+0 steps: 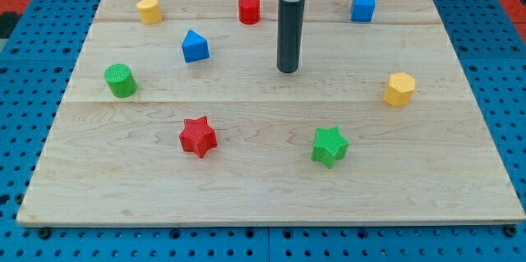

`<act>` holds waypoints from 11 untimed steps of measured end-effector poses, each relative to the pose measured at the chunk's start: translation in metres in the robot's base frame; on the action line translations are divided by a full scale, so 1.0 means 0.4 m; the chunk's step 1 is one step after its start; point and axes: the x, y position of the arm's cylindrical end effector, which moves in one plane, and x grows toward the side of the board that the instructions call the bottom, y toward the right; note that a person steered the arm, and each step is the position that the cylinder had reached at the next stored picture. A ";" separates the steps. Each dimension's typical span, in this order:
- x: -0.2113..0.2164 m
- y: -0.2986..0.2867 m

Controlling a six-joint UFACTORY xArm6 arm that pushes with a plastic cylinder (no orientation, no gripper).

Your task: Push the blue triangle above the red star

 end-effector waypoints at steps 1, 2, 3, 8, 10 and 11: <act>0.000 -0.001; 0.000 -0.035; -0.126 -0.138; -0.033 -0.283; -0.010 -0.337; 0.088 -0.319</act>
